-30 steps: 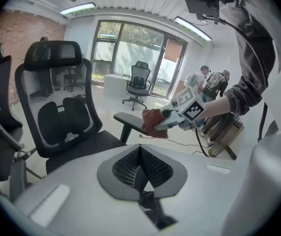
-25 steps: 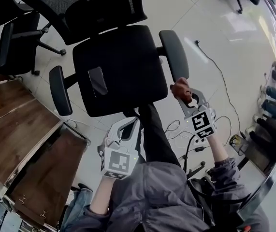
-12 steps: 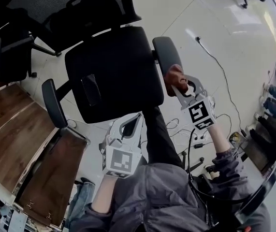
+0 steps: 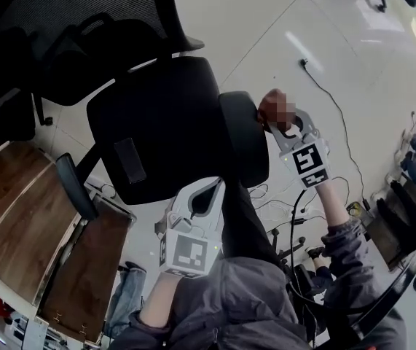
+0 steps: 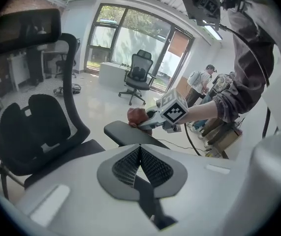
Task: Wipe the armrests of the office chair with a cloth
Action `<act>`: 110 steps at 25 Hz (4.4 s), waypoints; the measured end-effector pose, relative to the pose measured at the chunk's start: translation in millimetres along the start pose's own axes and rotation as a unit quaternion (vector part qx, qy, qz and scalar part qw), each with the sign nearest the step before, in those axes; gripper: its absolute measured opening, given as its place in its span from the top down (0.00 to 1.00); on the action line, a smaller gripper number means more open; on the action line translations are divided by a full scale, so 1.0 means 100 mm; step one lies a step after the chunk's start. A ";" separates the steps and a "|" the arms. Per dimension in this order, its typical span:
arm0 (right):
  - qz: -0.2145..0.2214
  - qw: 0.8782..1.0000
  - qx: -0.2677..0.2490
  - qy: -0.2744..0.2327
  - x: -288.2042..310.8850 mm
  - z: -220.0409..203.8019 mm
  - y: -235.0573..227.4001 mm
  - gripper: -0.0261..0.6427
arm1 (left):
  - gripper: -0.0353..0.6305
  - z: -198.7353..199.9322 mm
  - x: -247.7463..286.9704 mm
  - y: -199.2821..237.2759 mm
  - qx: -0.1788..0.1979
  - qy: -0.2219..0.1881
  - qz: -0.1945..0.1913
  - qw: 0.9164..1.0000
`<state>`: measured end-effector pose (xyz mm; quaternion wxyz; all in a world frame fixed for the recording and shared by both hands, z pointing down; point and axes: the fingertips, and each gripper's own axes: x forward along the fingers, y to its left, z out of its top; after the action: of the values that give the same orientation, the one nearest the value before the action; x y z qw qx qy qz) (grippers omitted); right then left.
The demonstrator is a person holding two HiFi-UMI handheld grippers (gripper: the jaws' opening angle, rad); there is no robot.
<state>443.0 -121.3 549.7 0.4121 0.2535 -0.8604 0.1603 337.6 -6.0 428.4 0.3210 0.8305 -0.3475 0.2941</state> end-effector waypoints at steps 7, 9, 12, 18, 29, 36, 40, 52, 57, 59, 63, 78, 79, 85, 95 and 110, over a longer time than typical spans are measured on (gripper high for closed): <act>0.061 0.997 0.035 0.025 0.99 -0.61 -0.06 0.82 | 0.92 -0.08 0.44 0.16 -0.012 0.023 -0.011 1.000; 0.073 0.995 0.055 0.035 1.28 -0.81 -0.06 0.82 | 0.92 -0.13 0.54 0.20 -0.016 0.026 -0.011 0.999; 0.096 0.990 0.087 0.056 1.62 -1.08 -0.05 0.82 | 0.92 -0.20 0.66 0.23 -0.020 0.025 -0.015 0.999; 0.120 0.984 0.118 0.064 1.70 -1.17 0.12 0.82 | 0.92 -0.39 0.63 0.24 -0.026 0.031 -0.020 0.999; 0.117 0.984 0.130 -0.029 0.58 -0.40 0.10 0.82 | 0.92 -0.08 0.18 0.10 0.004 0.006 -0.007 1.000; 0.111 0.984 0.137 -0.032 0.49 -0.47 0.20 0.82 | 0.92 -0.23 0.04 0.05 0.005 0.012 -0.001 1.000; 0.109 0.980 0.168 -0.013 0.87 -0.75 0.13 0.82 | 0.92 -0.34 0.10 0.08 -0.004 0.024 0.001 1.000; 0.140 0.970 0.192 0.060 1.80 -1.29 0.10 0.82 | 0.92 -0.36 0.53 0.14 -0.025 0.052 -0.005 0.998; 0.150 0.969 0.195 0.032 1.57 -1.08 0.10 0.82 | 0.92 -0.24 0.54 0.11 -0.018 0.054 -0.003 0.998; 0.153 0.970 0.187 0.017 1.40 -0.94 0.11 0.82 | 0.92 -0.16 0.52 0.08 -0.012 0.050 -0.001 0.999; 0.150 0.973 0.174 -0.011 0.98 -0.66 0.12 0.82 | 0.92 -0.01 0.40 0.04 0.003 0.037 0.007 0.999; 0.123 0.976 0.181 -0.004 0.83 -0.86 0.07 0.82 | 0.92 -0.01 0.20 -0.03 0.003 0.032 0.021 0.999; 0.124 0.975 0.185 0.006 0.94 -0.93 0.06 0.82 | 0.92 -0.04 0.20 -0.02 0.001 0.036 0.021 0.999; 0.141 0.967 0.202 0.069 1.58 -1.30 0.10 0.82 | 0.92 -0.16 0.24 0.06 -0.013 0.050 0.025 0.998; 0.159 0.966 0.198 0.048 1.48 -1.04 0.15 0.82 | 0.92 -0.09 0.23 0.10 -0.009 0.046 0.030 0.998; 0.049 0.981 0.154 -0.106 -0.32 0.19 0.05 0.82 | 0.92 -0.13 -0.40 0.00 0.018 -0.006 0.052 0.998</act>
<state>445.1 -117.3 512.6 0.2658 0.2866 -0.8759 0.2828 311.4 18.9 407.9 0.2880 0.8186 -0.3870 0.3119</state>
